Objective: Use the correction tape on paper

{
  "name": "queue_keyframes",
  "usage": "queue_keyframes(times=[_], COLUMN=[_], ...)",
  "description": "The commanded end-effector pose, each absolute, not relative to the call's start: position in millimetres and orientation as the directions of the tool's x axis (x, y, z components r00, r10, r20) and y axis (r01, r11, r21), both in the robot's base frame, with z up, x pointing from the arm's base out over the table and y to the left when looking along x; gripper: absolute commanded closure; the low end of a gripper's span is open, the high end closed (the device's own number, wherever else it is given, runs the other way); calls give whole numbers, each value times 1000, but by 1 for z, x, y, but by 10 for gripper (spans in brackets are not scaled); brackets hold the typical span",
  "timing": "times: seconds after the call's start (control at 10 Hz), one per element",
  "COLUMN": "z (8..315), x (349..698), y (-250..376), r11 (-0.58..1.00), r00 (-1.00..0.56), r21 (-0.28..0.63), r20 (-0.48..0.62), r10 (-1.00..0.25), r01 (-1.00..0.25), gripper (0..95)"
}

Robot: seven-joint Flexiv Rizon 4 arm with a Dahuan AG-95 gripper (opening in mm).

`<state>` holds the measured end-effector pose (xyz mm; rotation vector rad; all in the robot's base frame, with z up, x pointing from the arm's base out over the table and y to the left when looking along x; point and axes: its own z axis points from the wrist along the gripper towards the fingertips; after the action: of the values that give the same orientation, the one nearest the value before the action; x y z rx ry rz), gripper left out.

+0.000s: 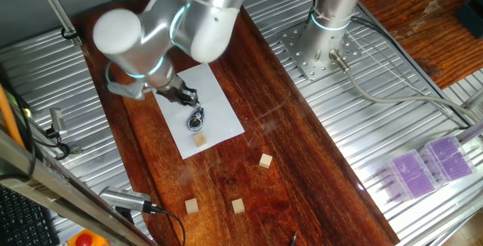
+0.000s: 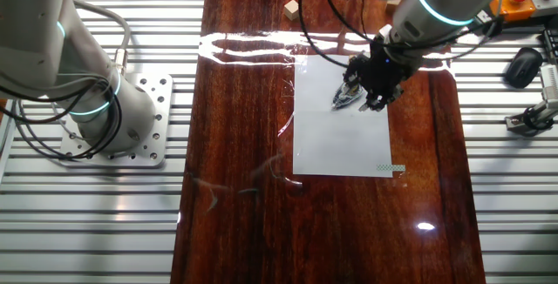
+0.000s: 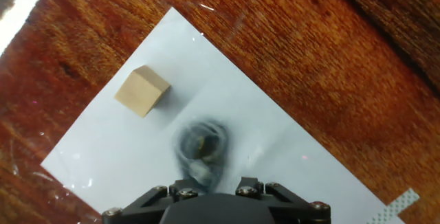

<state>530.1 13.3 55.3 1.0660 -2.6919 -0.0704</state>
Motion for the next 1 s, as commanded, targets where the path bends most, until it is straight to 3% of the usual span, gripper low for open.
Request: queue_keyframes(times=[0.1,0.3,0.4,0.7,1.0], z=[55,56,56,56,55], x=[545,553,553,553,556], y=[-3,-13,-13,-13,-22], r11=[718,736,762,860,884], r00=[-689,-712,-745,-857,-884], r21=[143,135,132,75,47], r20=[203,186,160,72,38], r10=[-695,-677,-648,-510,-466], r01=[-682,-664,-634,-505,-464], gripper=[760,760,950,950,950])
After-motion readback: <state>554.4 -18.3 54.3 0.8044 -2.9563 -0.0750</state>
